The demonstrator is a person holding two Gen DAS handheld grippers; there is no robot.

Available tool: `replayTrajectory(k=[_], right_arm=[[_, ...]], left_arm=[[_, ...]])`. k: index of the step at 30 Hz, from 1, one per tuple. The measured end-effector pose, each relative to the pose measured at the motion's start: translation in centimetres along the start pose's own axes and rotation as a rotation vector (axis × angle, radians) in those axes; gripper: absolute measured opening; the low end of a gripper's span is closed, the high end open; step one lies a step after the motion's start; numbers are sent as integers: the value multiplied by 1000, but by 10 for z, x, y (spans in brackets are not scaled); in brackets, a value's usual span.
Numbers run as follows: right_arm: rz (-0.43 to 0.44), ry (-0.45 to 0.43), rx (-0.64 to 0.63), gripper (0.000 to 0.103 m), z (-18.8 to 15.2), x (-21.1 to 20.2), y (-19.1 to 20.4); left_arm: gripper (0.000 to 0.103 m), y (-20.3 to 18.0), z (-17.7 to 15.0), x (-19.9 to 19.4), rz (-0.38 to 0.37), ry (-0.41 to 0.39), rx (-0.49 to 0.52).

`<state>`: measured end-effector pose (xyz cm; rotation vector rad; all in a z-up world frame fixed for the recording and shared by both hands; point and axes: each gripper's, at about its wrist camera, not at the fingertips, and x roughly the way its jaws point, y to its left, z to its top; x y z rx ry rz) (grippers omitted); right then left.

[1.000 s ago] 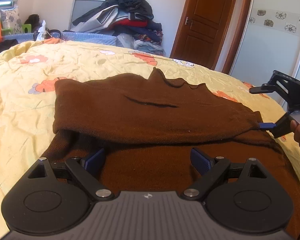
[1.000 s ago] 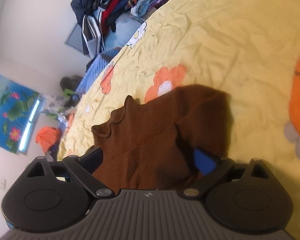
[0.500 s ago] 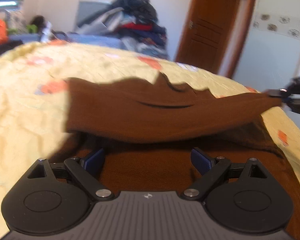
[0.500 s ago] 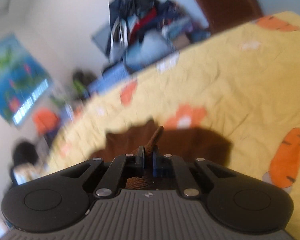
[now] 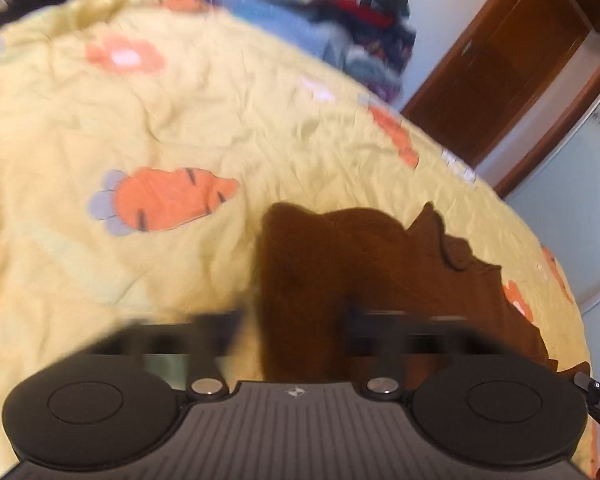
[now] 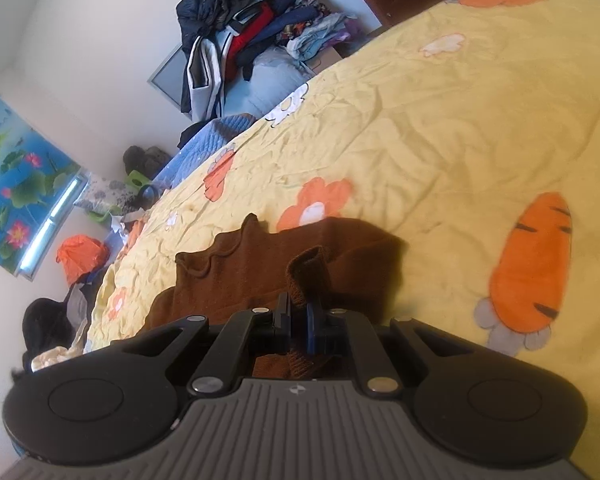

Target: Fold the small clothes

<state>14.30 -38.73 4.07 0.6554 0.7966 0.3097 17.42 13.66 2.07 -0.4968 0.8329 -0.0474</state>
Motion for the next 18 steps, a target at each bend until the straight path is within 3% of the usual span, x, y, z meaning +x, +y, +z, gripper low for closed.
replayTrajectory(k=[1, 5, 8, 11, 12, 14, 15, 16, 18], right_arm=[[-4, -9, -9, 13, 0, -2, 4], [-5, -81, -29, 13, 4, -16, 4], [-40, -17, -19, 13, -5, 2, -7], [-78, 47, -33, 14, -20, 24, -13], [-78, 25, -26, 21, -24, 21, -13], [-58, -5, 7, 45, -27, 5, -13], [-53, -36, -1, 64, -31, -8, -10], [-65, -72, -35, 72, -37, -22, -6], [-98, -68, -132, 71, -55, -40, 7]], left_arm=[[15, -5, 3, 1, 6, -2, 27], [13, -30, 9, -21, 99, -146, 217], [13, -32, 0, 1, 201, -106, 360], [16, -37, -27, 4, 251, -175, 479], [21, -38, -30, -2, 254, -181, 476], [40, -36, -37, -23, 262, -193, 451], [66, -33, -44, -38, 256, -206, 429], [84, -27, -53, -52, 229, -221, 414], [85, -18, -77, -78, 146, -234, 414]])
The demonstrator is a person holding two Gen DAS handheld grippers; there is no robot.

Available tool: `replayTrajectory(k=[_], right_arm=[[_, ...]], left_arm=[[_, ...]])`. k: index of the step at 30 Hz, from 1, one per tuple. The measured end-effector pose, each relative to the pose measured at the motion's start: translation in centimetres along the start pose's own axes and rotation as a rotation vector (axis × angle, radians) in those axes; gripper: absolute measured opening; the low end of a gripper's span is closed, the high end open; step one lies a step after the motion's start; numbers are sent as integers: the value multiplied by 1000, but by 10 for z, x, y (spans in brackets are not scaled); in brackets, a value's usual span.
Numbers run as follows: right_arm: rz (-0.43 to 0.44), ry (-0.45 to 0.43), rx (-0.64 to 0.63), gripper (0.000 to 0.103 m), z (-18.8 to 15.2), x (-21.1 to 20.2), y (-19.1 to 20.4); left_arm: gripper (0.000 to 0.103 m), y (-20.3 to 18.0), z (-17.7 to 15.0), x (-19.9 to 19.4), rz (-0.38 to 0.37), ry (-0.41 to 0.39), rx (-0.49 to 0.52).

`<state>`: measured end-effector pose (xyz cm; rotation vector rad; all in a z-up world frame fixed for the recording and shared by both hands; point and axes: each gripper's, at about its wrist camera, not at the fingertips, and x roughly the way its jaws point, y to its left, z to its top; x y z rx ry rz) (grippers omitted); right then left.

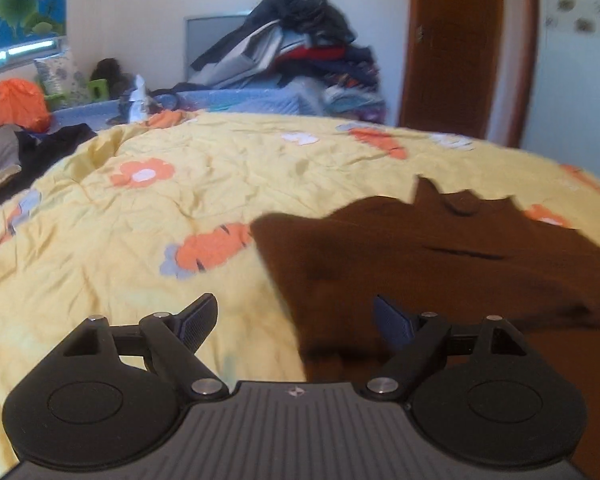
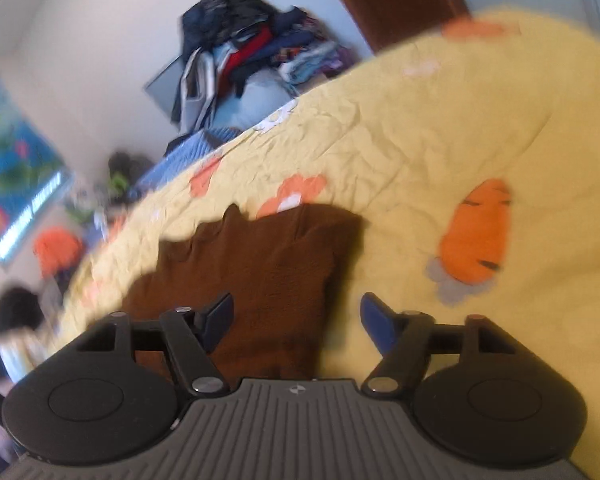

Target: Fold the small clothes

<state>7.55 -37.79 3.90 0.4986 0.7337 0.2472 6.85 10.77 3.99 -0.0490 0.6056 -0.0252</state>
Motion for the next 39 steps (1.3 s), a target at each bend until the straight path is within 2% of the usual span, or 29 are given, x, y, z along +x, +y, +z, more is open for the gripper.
replayTrajectory(k=[2, 3, 4, 5, 6, 7, 9, 10, 12, 14, 15, 16, 17, 18, 19, 20, 21, 24, 25, 26, 27, 28, 30, 33, 34, 37, 38, 39], right_arm=[[-31, 59, -88, 69, -15, -3, 9], [-52, 92, -134, 61, -22, 1, 13], [-73, 121, -173, 50, -27, 8, 18], [-85, 105, -206, 42, -32, 11, 23], [-74, 114, -222, 7, -33, 15, 26], [-67, 139, -222, 9, -33, 20, 29], [-115, 123, -286, 6, -35, 20, 30], [-117, 105, -270, 5, -35, 14, 20], [-76, 94, -145, 5, -30, 6, -4], [-67, 93, -143, 6, -36, 2, -2], [-65, 103, -140, 17, -39, -1, 2], [-38, 115, -124, 34, -41, -4, 5], [-13, 124, -107, 45, -45, -9, 9], [15, 132, -92, 70, -47, -14, 12], [34, 139, -72, 84, -50, -21, 11], [48, 151, -51, 83, -52, -28, 8], [67, 176, -23, 82, -55, -33, 4], [178, 230, 102, 79, -63, -44, -12], [210, 250, 132, 64, -65, -42, -15], [224, 273, 147, 56, -68, -41, -16], [221, 298, 150, 30, -70, -37, -15], [208, 325, 143, 10, -73, -31, -15], [207, 318, 145, 9, -77, -28, -17], [151, 267, 121, 8, -76, -43, -21], [135, 252, 132, 7, -77, -50, -29], [159, 237, 209, 7, -83, -58, -47], [156, 236, 224, 11, -86, -61, -46], [163, 244, 234, 20, -89, -64, -44]], left_arm=[[85, -4, -15, -13, -42, 31, 26], [83, -9, -21, -13, -36, 51, 53], [54, -14, -26, -9, -21, 69, 85], [31, -17, -30, 0, 6, 101, 116], [17, -16, -31, 0, 11, 71, 108], [5, -15, -29, 2, 40, 66, 109], [4, -6, -28, 5, 63, 76, 97], [4, -2, -29, 4, 53, 76, 101], [4, -3, -35, -1, 55, 60, 136], [4, -5, -37, -9, 31, 62, 130], [6, -3, -37, -14, 13, 72, 95], [14, 1, -37, -20, -13, 94, 49], [21, 7, -37, -28, -48, 118, 0], [46, 15, -39, -35, -87, 137, -55], [68, 24, -42, -45, -128, 149, -121], [77, 33, -47, -54, -167, 152, -186], [80, 44, -53, -62, -217, 158, -260], [79, 66, -72, -67, -333, 226, -460], [75, 69, -76, -68, -342, 216, -489], [67, 68, -77, -68, -337, 216, -489], [36, 66, -76, -64, -316, 234, -478], [8, 64, -75, -60, -281, 260, -468], [5, 63, -73, -56, -258, 268, -446], [3, 60, -66, -64, -159, 245, -303], [3, 63, -67, -67, -171, 246, -285], [4, 70, -71, -71, -211, 265, -296], [4, 71, -73, -74, -227, 270, -311], [7, 71, -75, -78, -245, 282, -336]])
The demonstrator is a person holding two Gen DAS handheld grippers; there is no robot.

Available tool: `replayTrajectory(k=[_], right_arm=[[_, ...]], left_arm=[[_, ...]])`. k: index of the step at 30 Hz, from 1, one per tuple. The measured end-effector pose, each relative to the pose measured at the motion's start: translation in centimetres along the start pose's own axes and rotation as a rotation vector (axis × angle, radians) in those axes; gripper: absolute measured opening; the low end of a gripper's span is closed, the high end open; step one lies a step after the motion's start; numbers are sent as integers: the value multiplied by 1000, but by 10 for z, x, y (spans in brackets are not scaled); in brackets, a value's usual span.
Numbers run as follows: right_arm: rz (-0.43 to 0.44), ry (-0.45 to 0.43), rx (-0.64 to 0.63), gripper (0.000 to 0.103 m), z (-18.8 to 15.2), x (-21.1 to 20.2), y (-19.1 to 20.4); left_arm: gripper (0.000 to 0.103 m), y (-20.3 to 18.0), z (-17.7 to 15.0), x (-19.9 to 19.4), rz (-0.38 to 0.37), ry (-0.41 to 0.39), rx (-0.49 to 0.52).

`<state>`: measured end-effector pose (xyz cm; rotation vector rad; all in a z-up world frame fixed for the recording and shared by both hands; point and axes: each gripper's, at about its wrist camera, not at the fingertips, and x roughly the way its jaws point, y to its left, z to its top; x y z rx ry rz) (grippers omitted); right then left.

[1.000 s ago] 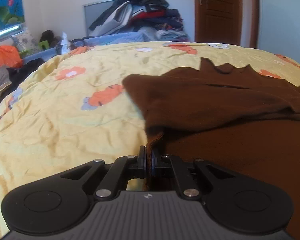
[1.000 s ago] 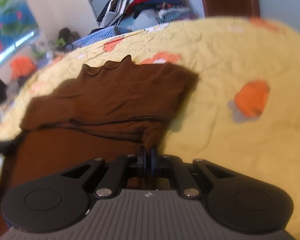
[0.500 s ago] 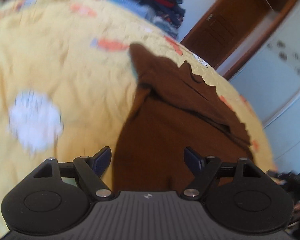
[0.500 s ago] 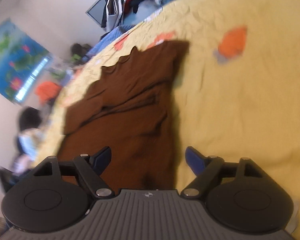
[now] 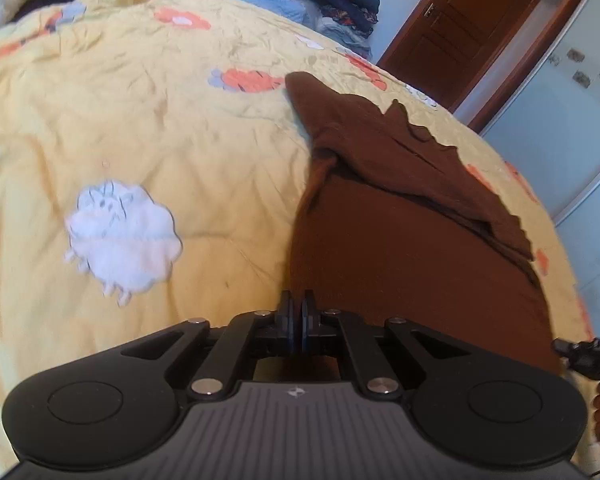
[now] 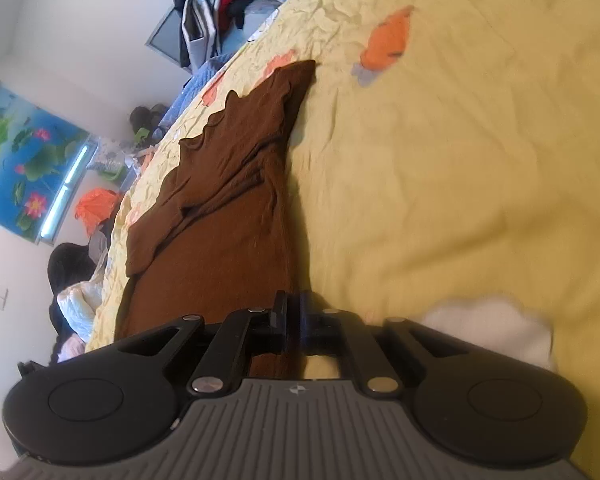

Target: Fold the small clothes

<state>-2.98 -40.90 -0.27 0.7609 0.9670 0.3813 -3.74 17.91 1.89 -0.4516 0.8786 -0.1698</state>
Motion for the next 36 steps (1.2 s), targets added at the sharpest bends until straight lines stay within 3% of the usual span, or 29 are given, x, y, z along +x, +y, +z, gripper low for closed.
replayTrajectory(k=[2, 3, 4, 6, 8, 9, 10, 11, 12, 17, 20, 21, 22, 23, 24, 25, 26, 27, 29, 30, 31, 33, 36], right_arm=[[48, 29, 11, 47, -10, -6, 5], [83, 37, 10, 65, -18, -10, 8], [109, 48, 11, 72, -25, -12, 12], [147, 94, 16, 72, -41, -12, 17], [169, 123, 19, 69, -53, -11, 23], [165, 134, 11, 55, -57, -10, 26], [147, 152, 3, 32, -58, -6, 27], [119, 167, 1, 19, -59, -3, 27], [91, 174, -1, 9, -59, 0, 24], [87, 95, 32, 7, -66, -24, 4], [100, 86, 83, 11, -76, -29, -2], [110, 107, 83, 21, -79, -29, 1], [133, 133, 85, 41, -84, -28, 5], [168, 147, 81, 51, -88, -30, 9], [197, 152, 64, 63, -94, -31, 15], [202, 165, 46, 67, -99, -32, 21], [195, 188, 34, 67, -103, -30, 27], [191, 201, 21, 67, -108, -28, 31], [188, 232, 8, 55, -114, -24, 37], [175, 250, -4, 33, -117, -20, 39], [155, 265, -22, 14, -120, -16, 40], [153, 260, -34, 13, -125, -17, 35], [152, 211, -15, 13, -131, -34, 25]], left_arm=[[25, 7, -10, -6, -59, 42, -83], [41, 11, -19, -12, -113, 40, -129], [59, 14, -29, -18, -162, 40, -165], [73, 14, -46, -29, -219, 39, -206], [73, 10, -60, -34, -240, 36, -223], [71, 6, -64, -35, -229, 21, -204], [61, 1, -66, -36, -203, 10, -175], [46, -4, -66, -36, -159, 9, -143], [4, -6, -64, -31, -110, 40, -115], [5, 4, -64, -40, -68, 23, -23], [9, 9, -67, -42, -110, 58, -83], [14, 10, -70, -43, -136, 81, -122], [29, 11, -75, -45, -176, 105, -161], [40, 11, -81, -48, -226, 107, -195], [68, 11, -88, -52, -276, 100, -222], [84, 10, -94, -55, -314, 100, -241], [85, 6, -101, -57, -326, 107, -247], [85, 3, -105, -58, -334, 115, -245], [81, -4, -113, -60, -332, 111, -221], [50, -8, -114, -60, -299, 111, -191], [8, -12, -115, -55, -248, 158, -162], [8, -5, -116, -54, -239, 170, -171], [8, -4, -109, -72, -135, 122, -72]])
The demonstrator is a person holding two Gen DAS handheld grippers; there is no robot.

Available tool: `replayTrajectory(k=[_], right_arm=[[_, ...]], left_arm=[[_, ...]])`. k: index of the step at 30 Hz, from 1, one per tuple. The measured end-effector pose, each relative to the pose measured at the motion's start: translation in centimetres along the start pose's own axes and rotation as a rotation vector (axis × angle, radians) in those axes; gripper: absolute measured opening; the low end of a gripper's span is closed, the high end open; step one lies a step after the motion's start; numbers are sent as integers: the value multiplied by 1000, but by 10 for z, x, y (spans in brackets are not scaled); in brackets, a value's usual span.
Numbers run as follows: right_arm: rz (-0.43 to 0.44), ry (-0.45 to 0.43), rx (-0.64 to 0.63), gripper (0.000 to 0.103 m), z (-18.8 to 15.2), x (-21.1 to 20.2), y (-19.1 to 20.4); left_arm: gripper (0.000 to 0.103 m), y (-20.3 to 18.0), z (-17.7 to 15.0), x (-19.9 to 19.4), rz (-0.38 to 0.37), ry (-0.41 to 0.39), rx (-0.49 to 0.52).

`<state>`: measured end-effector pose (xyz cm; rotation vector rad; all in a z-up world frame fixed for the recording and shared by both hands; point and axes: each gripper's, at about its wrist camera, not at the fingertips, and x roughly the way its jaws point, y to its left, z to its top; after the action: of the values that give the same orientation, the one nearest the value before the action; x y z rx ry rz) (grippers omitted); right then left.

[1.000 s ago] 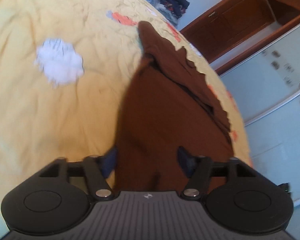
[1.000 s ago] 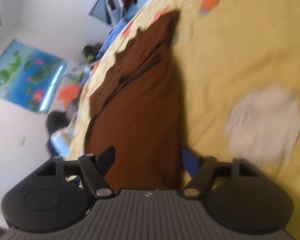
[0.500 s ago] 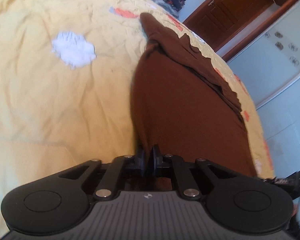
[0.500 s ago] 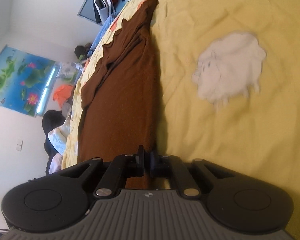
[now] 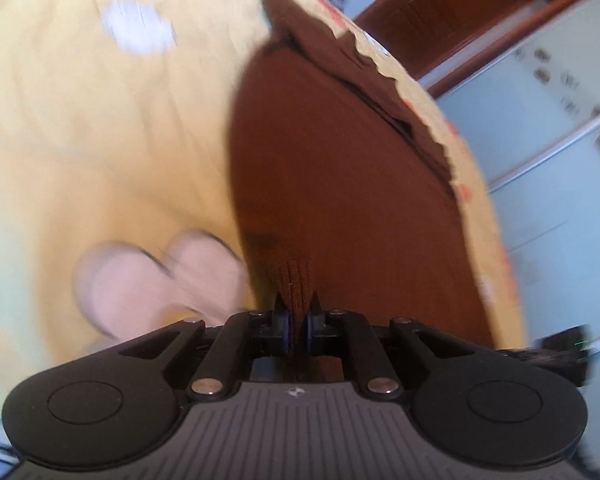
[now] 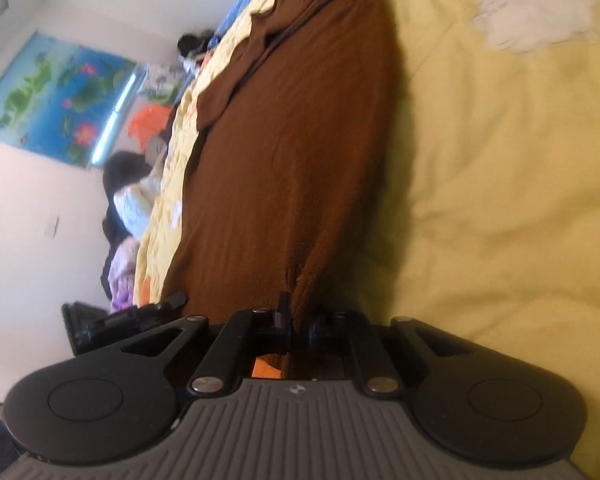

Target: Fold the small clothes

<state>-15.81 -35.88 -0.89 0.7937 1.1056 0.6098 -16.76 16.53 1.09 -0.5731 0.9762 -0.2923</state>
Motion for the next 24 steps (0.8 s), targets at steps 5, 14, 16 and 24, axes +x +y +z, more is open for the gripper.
replayTrajectory(k=[5, 14, 16, 24], right_arm=[[17, -15, 38, 5, -19, -11, -14], [-238, -323, -189, 78, 61, -22, 55], [-286, -381, -257, 80, 96, 10, 74], [-502, -290, -520, 92, 151, 142, 88]], left_arm=[[10, 14, 2, -9, -1, 23, 39], [86, -51, 68, -36, 227, -364, 289], [86, -81, 86, 4, 239, -399, 372], [89, -96, 91, 143, 371, -256, 552]])
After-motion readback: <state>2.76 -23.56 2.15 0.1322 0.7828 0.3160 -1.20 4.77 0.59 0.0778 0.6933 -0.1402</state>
